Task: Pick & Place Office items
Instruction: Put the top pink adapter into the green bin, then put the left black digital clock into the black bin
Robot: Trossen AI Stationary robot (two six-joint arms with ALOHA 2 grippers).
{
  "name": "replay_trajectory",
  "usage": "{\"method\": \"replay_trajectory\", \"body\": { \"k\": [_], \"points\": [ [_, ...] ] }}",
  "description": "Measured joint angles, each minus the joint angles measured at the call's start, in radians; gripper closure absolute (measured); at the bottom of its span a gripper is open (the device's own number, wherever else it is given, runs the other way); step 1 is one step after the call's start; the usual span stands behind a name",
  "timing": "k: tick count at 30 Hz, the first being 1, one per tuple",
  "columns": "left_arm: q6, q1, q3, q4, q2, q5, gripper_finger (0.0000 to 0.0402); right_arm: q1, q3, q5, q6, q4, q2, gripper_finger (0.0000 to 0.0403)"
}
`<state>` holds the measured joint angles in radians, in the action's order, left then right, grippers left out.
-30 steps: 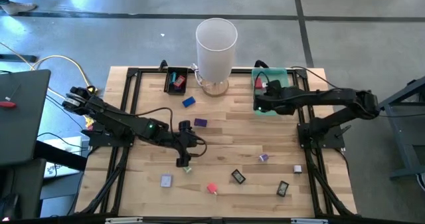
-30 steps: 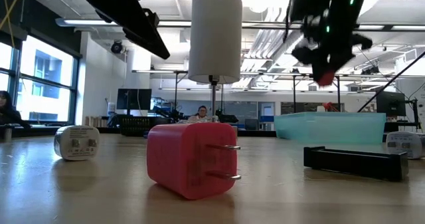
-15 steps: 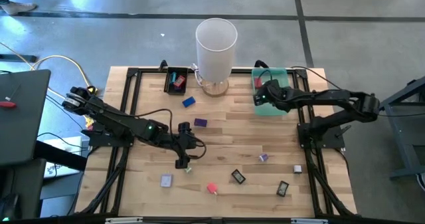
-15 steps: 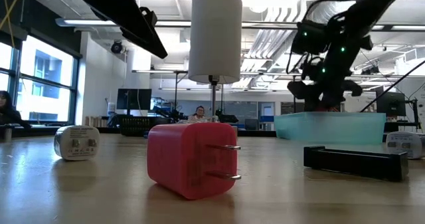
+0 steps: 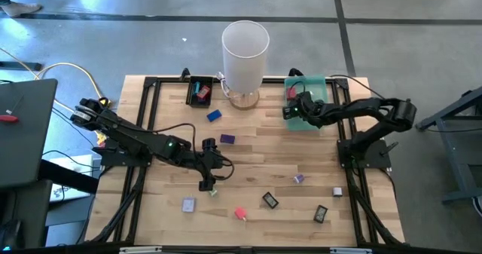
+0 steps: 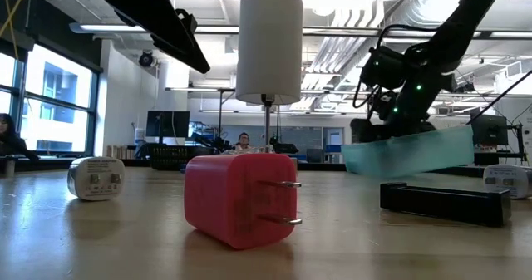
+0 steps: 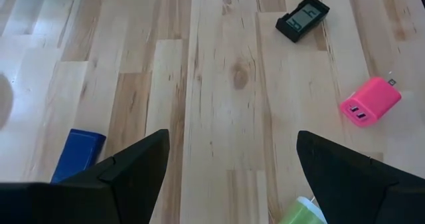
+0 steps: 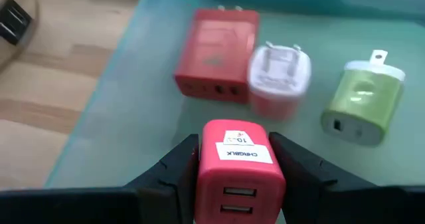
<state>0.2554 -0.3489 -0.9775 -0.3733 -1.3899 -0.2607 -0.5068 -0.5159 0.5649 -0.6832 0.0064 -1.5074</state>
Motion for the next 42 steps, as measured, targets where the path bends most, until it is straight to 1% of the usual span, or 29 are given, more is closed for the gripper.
{"method": "replay_trajectory", "body": {
  "k": [3,9,19,25,42],
  "points": [
    [0.001,-0.001,0.0,0.0,0.0,0.0,0.0083,-0.001,0.0,-0.004,0.002,0.039,-0.018,0.0257],
    [0.005,-0.003,0.0,0.0,0.0,-0.002,0.0083,-0.001,0.0,-0.007,0.002,0.036,-0.018,0.0251],
    [0.006,-0.003,0.0,0.0,0.0,-0.002,0.0083,0.001,0.003,-0.023,0.003,0.022,-0.021,0.0199],
    [0.008,-0.003,0.0,0.0,0.0,-0.002,0.0083,0.003,0.003,-0.025,0.009,0.019,-0.012,0.0179],
    [0.007,-0.003,0.0,-0.001,0.0,0.0,0.0083,0.016,0.005,-0.033,0.037,-0.039,0.086,0.0181]
  ]
}}
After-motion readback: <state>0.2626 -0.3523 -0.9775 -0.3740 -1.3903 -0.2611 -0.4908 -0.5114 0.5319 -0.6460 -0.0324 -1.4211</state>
